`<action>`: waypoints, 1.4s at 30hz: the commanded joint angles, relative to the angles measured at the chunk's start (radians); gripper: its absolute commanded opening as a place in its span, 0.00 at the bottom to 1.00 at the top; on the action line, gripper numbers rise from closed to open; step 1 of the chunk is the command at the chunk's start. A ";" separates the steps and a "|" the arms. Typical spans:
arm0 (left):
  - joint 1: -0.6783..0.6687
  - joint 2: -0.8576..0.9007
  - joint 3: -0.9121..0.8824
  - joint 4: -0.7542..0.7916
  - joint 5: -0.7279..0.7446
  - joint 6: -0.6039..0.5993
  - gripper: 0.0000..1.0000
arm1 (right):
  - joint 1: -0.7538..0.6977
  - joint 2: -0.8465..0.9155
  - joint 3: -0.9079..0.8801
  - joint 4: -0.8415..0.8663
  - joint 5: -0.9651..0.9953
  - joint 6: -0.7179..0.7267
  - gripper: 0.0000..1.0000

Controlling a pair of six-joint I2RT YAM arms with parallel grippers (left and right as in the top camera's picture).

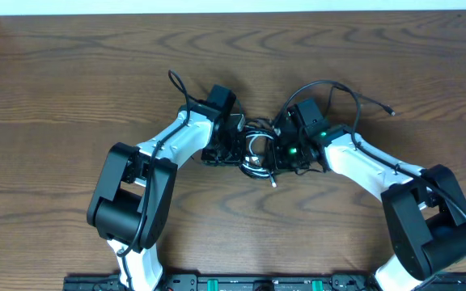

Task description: Untangle cables

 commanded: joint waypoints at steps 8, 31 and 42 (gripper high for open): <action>-0.003 0.026 -0.014 -0.003 0.007 -0.002 0.15 | 0.044 0.005 0.003 0.155 0.077 0.117 0.01; -0.003 -0.010 -0.014 -0.011 -0.005 -0.017 0.17 | -0.045 -0.129 0.021 -0.058 0.273 0.108 0.49; -0.004 -0.286 -0.014 0.010 -0.068 -0.063 0.29 | -0.025 -0.043 0.018 -0.066 0.314 0.134 0.26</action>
